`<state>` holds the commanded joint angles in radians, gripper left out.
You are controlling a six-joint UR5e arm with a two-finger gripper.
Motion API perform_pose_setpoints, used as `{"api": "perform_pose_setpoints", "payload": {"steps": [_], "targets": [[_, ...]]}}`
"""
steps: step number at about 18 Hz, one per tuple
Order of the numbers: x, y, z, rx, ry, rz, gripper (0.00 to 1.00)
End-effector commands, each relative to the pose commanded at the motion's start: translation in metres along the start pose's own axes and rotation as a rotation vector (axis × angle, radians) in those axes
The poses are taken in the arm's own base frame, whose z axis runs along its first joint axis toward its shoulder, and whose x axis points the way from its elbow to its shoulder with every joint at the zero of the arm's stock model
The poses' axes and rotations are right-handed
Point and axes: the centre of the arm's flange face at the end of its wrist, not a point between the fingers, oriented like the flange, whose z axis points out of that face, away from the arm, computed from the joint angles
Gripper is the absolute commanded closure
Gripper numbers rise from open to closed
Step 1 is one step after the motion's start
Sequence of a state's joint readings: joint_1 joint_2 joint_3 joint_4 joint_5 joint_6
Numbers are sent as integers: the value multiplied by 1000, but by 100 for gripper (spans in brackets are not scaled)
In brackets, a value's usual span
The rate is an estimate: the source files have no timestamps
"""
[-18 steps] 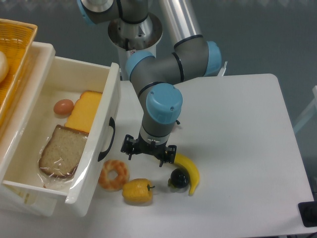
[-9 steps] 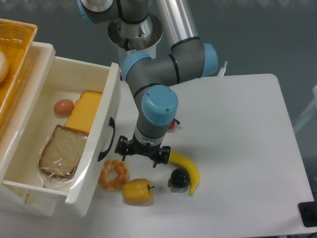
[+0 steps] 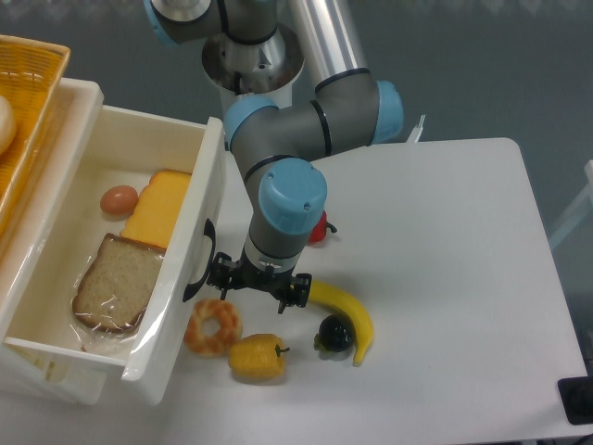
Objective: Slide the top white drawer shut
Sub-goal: 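Move the gripper toward the open white drawer's front face, then push the drawer front with the gripper to slide the drawer closed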
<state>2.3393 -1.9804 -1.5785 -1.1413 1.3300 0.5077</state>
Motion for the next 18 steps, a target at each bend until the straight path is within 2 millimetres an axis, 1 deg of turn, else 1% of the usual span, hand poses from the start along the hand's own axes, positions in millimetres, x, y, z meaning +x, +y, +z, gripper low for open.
{"api": "perform_pose_setpoints", "payload": {"steps": [3, 9, 11, 13, 15, 18], "targets": [[8, -2, 1, 0, 6, 12, 0], [14, -3, 0, 2, 16, 19, 0], [22, -4, 1, 1, 21, 32, 0], [25, -5, 1, 1, 23, 37, 0], [34, -7, 2, -1, 23, 55, 0], [38, -7, 2, -1, 23, 63, 0]]}}
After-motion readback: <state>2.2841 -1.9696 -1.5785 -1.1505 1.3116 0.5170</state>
